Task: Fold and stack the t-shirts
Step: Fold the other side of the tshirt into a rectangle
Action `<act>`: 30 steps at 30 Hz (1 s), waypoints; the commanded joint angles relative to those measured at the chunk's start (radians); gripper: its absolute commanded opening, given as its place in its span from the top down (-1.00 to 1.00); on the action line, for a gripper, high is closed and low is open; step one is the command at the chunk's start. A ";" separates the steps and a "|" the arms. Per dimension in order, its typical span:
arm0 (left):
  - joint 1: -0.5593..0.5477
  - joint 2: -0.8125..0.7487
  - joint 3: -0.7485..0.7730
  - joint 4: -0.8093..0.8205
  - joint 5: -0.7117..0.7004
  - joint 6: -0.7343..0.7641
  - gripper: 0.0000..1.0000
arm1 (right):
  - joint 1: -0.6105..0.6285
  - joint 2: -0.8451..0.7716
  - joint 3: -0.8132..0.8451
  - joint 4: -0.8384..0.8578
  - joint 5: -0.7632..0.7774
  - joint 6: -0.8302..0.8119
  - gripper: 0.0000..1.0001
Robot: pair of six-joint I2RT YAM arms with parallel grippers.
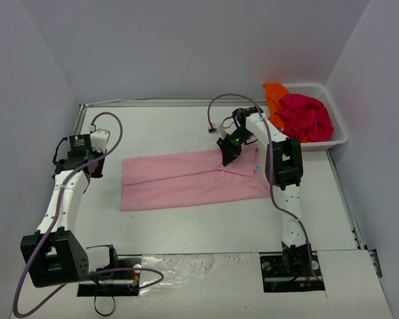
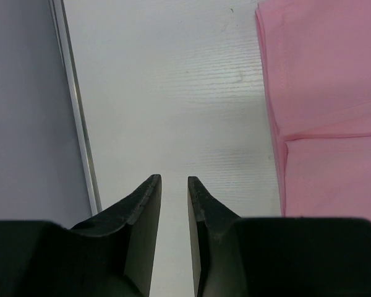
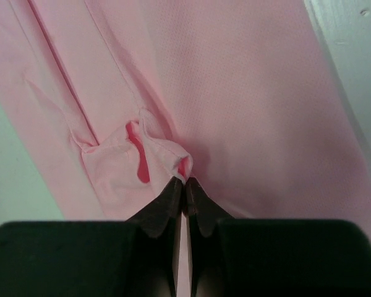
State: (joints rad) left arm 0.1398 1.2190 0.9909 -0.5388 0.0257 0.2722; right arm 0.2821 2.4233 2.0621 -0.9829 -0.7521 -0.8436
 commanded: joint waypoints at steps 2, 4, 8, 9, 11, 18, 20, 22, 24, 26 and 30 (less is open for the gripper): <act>0.007 -0.022 0.008 0.011 0.002 -0.007 0.53 | 0.005 -0.092 0.003 -0.030 -0.026 0.009 1.00; 0.007 -0.026 0.006 0.011 0.005 -0.007 0.53 | 0.006 -0.099 0.003 -0.030 -0.029 0.012 1.00; 0.007 -0.027 0.006 0.011 0.011 -0.007 0.53 | 0.011 -0.118 -0.007 -0.028 -0.030 0.017 1.00; 0.007 -0.027 0.005 0.011 0.011 -0.007 0.53 | 0.014 -0.127 -0.013 -0.030 -0.030 0.018 1.00; 0.007 -0.027 0.003 0.010 0.016 -0.007 0.53 | 0.015 -0.139 -0.033 -0.028 -0.026 0.012 1.00; 0.007 -0.029 0.003 0.008 0.031 -0.007 0.53 | 0.028 -0.199 -0.117 -0.028 -0.006 -0.005 1.00; 0.009 -0.030 0.002 0.003 0.033 -0.007 0.53 | 0.034 -0.211 -0.140 -0.028 0.005 -0.012 1.00; 0.007 -0.032 0.002 0.003 0.034 -0.005 0.52 | 0.037 -0.227 -0.172 -0.028 0.016 -0.017 1.00; 0.009 -0.033 0.002 0.003 0.036 -0.005 0.51 | 0.040 -0.242 -0.203 -0.028 0.022 -0.022 1.00; 0.007 -0.033 0.002 0.000 0.039 -0.005 0.46 | 0.043 -0.251 -0.221 -0.028 0.023 -0.026 0.99; 0.007 -0.033 0.002 0.002 0.042 -0.005 0.46 | 0.048 -0.267 -0.257 -0.028 0.022 -0.034 0.95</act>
State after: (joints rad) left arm 0.1398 1.2190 0.9867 -0.5373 0.0563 0.2726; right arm 0.3210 2.2303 1.8229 -0.9657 -0.7364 -0.8566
